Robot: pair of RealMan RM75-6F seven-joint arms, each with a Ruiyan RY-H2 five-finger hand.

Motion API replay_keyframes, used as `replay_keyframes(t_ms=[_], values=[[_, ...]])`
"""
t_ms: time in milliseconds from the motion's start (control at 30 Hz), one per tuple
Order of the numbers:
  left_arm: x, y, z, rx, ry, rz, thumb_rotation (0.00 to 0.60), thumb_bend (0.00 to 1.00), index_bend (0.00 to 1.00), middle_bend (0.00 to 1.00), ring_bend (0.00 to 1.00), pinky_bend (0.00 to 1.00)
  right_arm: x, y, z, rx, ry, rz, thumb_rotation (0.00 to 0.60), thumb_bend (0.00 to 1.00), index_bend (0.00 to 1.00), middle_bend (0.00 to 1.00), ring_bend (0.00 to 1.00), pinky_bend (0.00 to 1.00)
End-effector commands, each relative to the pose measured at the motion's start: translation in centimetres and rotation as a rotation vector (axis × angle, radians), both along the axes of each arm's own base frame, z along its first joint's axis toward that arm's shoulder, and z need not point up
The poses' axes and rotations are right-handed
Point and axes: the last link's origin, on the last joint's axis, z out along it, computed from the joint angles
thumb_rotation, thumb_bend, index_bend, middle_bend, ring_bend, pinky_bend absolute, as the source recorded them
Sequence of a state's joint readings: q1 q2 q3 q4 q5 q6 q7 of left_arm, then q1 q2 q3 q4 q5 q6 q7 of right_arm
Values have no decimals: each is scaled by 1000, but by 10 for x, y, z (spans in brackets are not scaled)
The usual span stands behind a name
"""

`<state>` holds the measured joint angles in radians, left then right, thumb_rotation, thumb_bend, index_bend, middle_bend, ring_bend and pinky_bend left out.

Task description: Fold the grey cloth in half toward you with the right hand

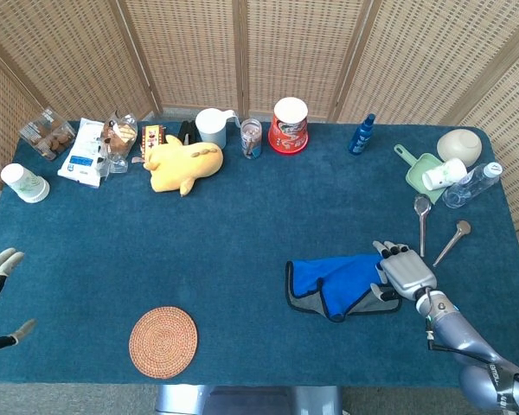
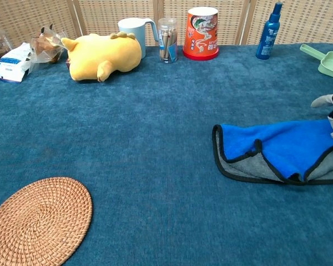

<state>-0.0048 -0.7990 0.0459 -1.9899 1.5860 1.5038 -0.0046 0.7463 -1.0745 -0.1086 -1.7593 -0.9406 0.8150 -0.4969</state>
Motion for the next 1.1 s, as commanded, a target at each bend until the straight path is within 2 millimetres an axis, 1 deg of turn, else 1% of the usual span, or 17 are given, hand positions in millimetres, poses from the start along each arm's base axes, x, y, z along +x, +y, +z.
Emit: replay_keyframes(t_ms=[33,267,400,600,833,933,1100], values=[[0,0,0,-1,0,-1,600,278,0,0,0,0,-2,7,2,13,1,-4,185,473,512,0,0,186],[0,-1,0,-2,0,-2,600,278,0,0,0,0,-6,22,3,52,24,-3,186,499,512,0,0,187],[1,-1,0,1,-1,-3,600,278,0,0,0,0,-4,31,3,67,8,-3,185,504,504,0,0,188],[0,-1,1,2,-4,-4,600,278,0,0,0,0,6,25,6,25,-55,32,183,512,472,0,0,188],[1,-2,1,4,-4,-5,600,277,0,0,0,0,13,15,9,-1,-78,61,186,517,465,0,0,188],[1,-2,1,3,-5,-6,600,278,0,0,0,0,11,12,7,-8,-68,74,185,517,438,0,0,188],[0,-2,2,7,-8,-6,600,278,0,0,0,0,1,13,4,4,-39,68,184,516,413,0,0,188]])
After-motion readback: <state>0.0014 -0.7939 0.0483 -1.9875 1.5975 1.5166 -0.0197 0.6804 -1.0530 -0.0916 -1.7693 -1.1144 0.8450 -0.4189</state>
